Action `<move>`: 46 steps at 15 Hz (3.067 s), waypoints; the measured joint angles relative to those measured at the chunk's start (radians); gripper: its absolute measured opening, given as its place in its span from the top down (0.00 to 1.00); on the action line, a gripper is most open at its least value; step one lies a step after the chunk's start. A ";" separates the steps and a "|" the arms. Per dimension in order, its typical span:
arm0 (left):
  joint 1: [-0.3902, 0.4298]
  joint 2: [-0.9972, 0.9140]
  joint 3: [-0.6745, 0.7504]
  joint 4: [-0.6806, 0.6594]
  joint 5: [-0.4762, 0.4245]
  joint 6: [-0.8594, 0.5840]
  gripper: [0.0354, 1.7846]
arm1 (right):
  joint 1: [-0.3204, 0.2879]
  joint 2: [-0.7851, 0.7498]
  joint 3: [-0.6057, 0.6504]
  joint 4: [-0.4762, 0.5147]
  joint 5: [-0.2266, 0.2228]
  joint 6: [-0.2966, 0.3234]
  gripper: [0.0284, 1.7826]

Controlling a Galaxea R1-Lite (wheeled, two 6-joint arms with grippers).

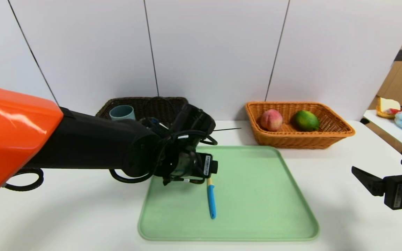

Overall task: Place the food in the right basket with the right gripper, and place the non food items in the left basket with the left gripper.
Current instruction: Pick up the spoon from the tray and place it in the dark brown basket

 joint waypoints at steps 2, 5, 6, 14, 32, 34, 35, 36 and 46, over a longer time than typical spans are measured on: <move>-0.015 0.005 0.018 0.000 0.000 -0.005 0.06 | 0.001 0.001 -0.001 0.000 0.000 0.000 0.05; -0.046 0.016 0.028 0.000 -0.003 -0.051 0.06 | 0.001 0.002 -0.003 -0.001 0.007 0.000 0.05; -0.054 0.023 0.029 0.000 -0.005 -0.056 0.06 | 0.001 0.002 -0.003 0.000 0.011 0.001 0.05; -0.081 0.053 0.031 -0.004 -0.002 -0.059 0.06 | 0.000 0.008 -0.003 0.000 0.015 0.000 0.05; -0.090 0.051 0.065 -0.019 0.005 -0.051 0.99 | 0.000 0.019 -0.009 0.000 0.030 0.001 0.05; -0.090 0.050 0.064 -0.021 0.007 -0.051 0.99 | 0.000 0.020 -0.010 0.000 0.029 0.001 0.05; -0.090 0.045 0.063 -0.021 0.011 -0.050 0.99 | 0.000 0.020 -0.010 0.000 0.029 0.000 0.05; -0.089 0.037 0.060 -0.022 0.024 -0.037 0.99 | 0.000 0.020 -0.010 0.000 0.029 0.000 0.05; 0.102 -0.195 -0.017 -0.219 0.080 0.396 0.99 | 0.000 0.026 -0.009 0.000 0.029 -0.006 0.05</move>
